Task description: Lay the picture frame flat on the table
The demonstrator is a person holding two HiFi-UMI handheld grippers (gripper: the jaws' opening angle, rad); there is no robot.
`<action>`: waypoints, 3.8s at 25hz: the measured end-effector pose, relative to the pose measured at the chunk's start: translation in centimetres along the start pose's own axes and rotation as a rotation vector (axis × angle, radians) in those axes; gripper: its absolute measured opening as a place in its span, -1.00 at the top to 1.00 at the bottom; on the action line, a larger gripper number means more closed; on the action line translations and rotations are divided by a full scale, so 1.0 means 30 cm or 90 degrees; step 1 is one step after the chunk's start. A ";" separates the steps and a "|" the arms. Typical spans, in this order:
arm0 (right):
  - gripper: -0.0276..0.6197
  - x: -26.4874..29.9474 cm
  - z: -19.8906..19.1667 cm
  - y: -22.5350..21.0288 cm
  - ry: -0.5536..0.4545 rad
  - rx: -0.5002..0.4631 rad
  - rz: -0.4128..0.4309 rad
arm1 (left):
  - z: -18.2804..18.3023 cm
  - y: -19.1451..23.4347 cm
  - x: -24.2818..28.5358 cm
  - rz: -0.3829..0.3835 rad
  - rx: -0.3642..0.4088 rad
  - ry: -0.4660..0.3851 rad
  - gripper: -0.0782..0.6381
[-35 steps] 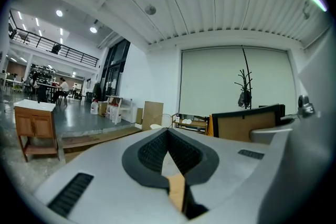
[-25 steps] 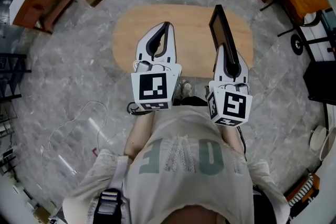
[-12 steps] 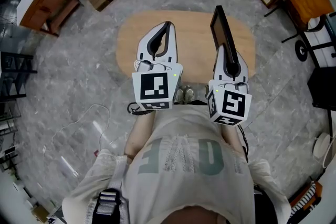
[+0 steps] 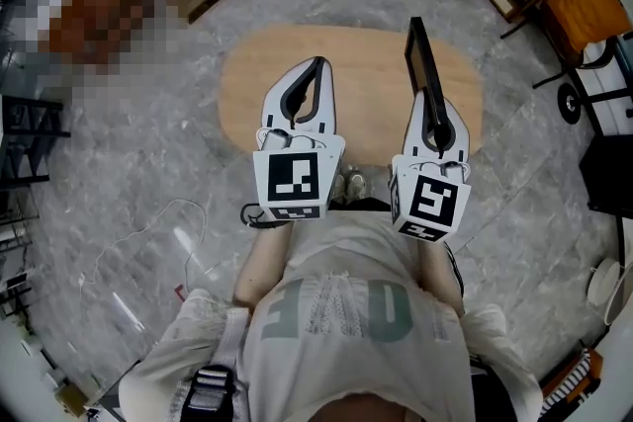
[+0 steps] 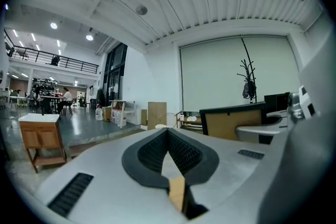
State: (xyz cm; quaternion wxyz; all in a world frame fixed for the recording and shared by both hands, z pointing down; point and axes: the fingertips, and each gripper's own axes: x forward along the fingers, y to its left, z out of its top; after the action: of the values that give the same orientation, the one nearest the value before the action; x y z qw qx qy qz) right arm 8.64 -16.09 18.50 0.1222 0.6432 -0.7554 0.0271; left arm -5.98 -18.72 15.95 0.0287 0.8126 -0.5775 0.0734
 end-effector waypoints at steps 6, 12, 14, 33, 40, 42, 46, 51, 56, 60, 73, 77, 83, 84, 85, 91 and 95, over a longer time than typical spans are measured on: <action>0.86 0.124 -0.026 -0.003 0.005 -0.057 0.001 | -0.099 0.023 0.088 -0.005 -0.008 0.029 0.76; 0.86 0.260 -0.149 0.015 -0.002 -0.107 -0.007 | -0.255 0.080 0.162 0.007 -0.055 0.029 0.76; 0.86 0.301 -0.202 0.032 -0.005 -0.125 -0.011 | -0.333 0.107 0.191 0.010 -0.057 0.038 0.76; 0.86 0.345 -0.818 0.211 0.104 -0.345 -0.018 | -0.937 0.125 0.264 0.022 -0.092 0.105 0.76; 0.86 0.338 -0.982 0.256 0.129 -0.398 -0.007 | -1.088 0.067 0.270 -0.002 -0.101 0.132 0.76; 0.86 0.338 -1.009 0.266 0.130 -0.404 -0.002 | -1.112 0.062 0.271 -0.004 -0.102 0.138 0.76; 0.86 0.343 -1.037 0.273 0.134 -0.413 0.005 | -1.128 0.060 0.274 -0.002 -0.100 0.143 0.76; 0.86 0.392 -1.098 0.291 0.148 -0.489 0.033 | -1.131 0.073 0.272 0.002 -0.100 0.145 0.76; 0.86 0.475 -1.249 0.313 0.199 -0.630 0.084 | -1.134 0.092 0.263 0.011 -0.101 0.149 0.76; 0.86 0.537 -1.375 0.304 0.244 -0.719 0.099 | -1.153 0.101 0.256 0.015 -0.101 0.159 0.76; 0.86 0.560 -1.565 0.304 0.308 -0.855 0.117 | -1.206 0.119 0.239 0.039 -0.107 0.191 0.76; 0.86 0.553 -1.585 0.316 0.320 -0.829 0.138 | -1.219 0.121 0.233 0.040 -0.109 0.193 0.76; 0.57 0.528 -1.637 0.350 0.382 -0.763 0.238 | -1.223 0.113 0.232 0.031 -0.110 0.195 0.76; 0.47 0.520 -1.648 0.354 0.398 -0.746 0.265 | -1.222 0.110 0.236 0.028 -0.109 0.198 0.76; 0.38 0.511 -1.657 0.357 0.412 -0.731 0.289 | -1.221 0.107 0.240 0.026 -0.109 0.199 0.76; 0.23 0.464 -1.692 0.385 0.454 -0.712 0.369 | -1.245 0.117 0.218 0.016 -0.088 0.207 0.76; 0.12 0.441 -1.705 0.396 0.497 -0.680 0.427 | -1.258 0.109 0.214 0.009 -0.079 0.214 0.76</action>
State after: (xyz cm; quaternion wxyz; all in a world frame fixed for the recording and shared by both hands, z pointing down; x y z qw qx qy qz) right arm 2.80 -16.69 72.34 0.6632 0.1743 -0.7233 -0.0816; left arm -10.26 -20.84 54.08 0.1744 0.7816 -0.5734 0.1729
